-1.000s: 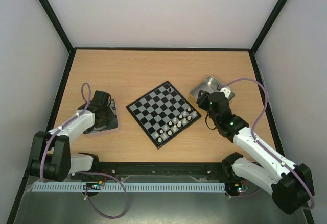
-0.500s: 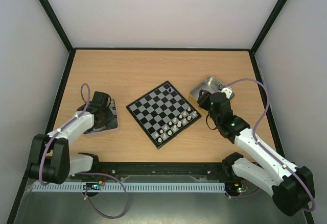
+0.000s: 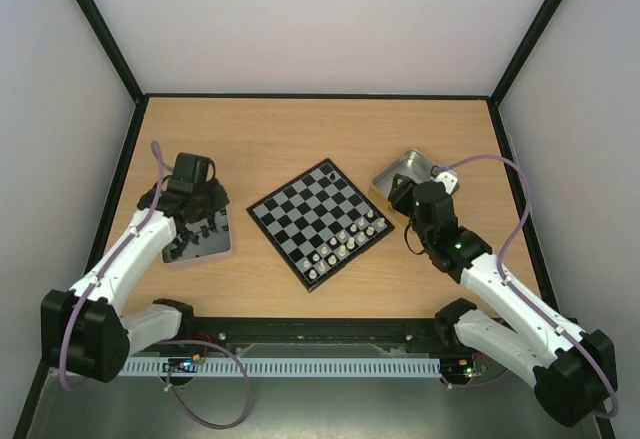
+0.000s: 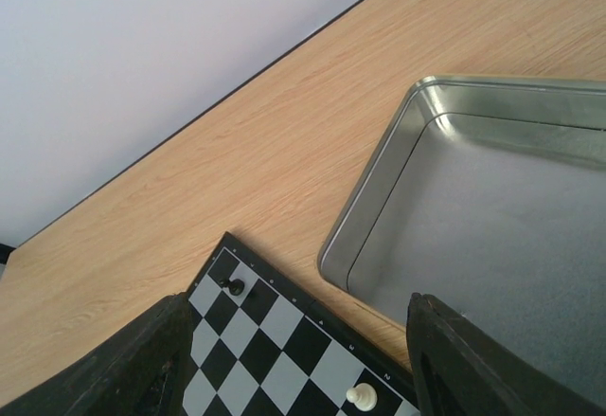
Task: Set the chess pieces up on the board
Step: Pick up the chess piece from the storage box, then place the chess piece on the chessboard.
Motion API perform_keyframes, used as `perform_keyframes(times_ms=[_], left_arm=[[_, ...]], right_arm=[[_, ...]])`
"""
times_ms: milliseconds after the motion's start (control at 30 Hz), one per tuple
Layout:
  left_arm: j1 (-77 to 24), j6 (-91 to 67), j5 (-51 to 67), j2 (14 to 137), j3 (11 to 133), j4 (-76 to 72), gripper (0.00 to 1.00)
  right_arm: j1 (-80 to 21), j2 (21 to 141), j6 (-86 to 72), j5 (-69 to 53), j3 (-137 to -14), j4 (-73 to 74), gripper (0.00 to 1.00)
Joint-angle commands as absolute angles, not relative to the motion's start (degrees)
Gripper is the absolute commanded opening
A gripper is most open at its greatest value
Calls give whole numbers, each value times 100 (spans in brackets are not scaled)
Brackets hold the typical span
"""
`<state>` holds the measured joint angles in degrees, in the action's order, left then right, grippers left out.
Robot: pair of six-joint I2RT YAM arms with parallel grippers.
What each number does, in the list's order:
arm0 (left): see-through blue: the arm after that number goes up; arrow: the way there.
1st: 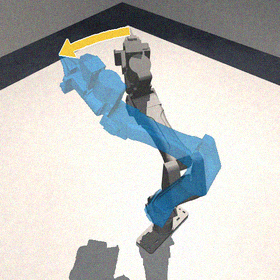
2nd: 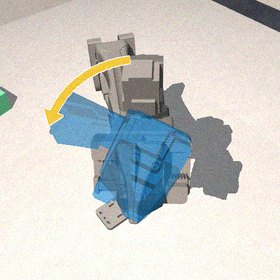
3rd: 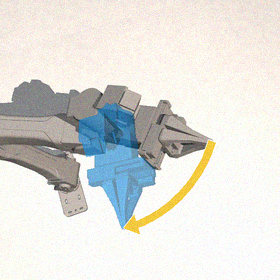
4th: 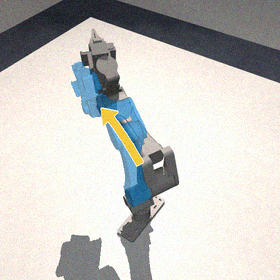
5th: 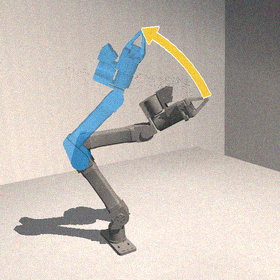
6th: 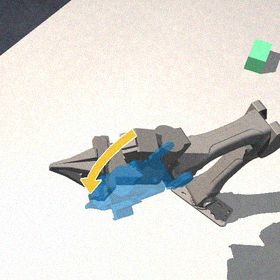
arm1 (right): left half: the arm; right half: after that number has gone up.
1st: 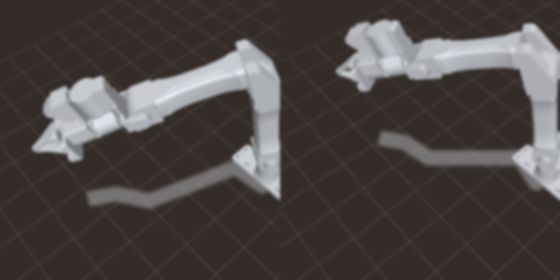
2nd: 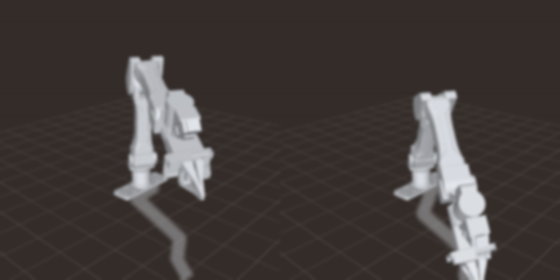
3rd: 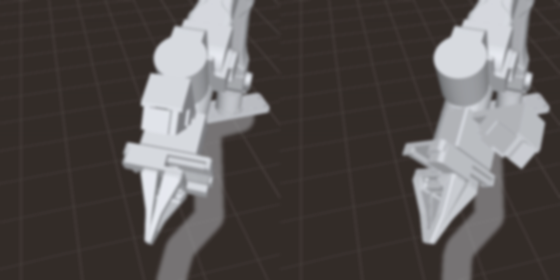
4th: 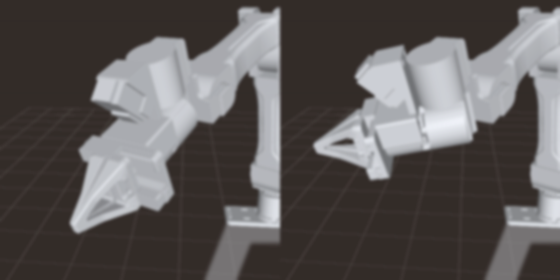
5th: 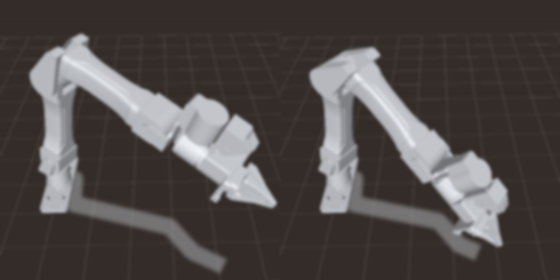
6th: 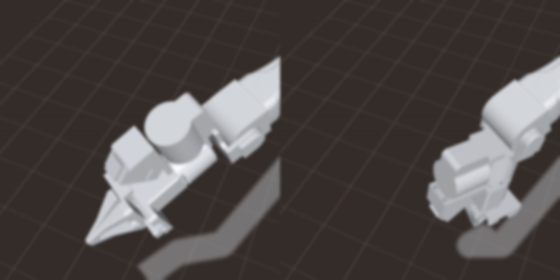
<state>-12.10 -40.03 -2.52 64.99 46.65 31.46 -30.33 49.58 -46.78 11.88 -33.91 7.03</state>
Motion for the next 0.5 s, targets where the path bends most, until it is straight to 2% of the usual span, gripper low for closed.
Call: perform_keyframes(times_ms=[0, 267, 467], left_arm=[[-1791, -3768, 174, 6962, 5190, 3129, 14], [-3125, -3417, -115, 8687, 6439, 2964, 13], [-3656, -3280, -503, 9852, 7344, 3079, 13]], right_arm=[[-3014, 4835, -4749, 1460, -3428, 782, 61], [-3014, 4715, -4834, 1569, -3387, 924, 61], [-3013, 4583, -4700, 1714, -3395, 1126, 62]])
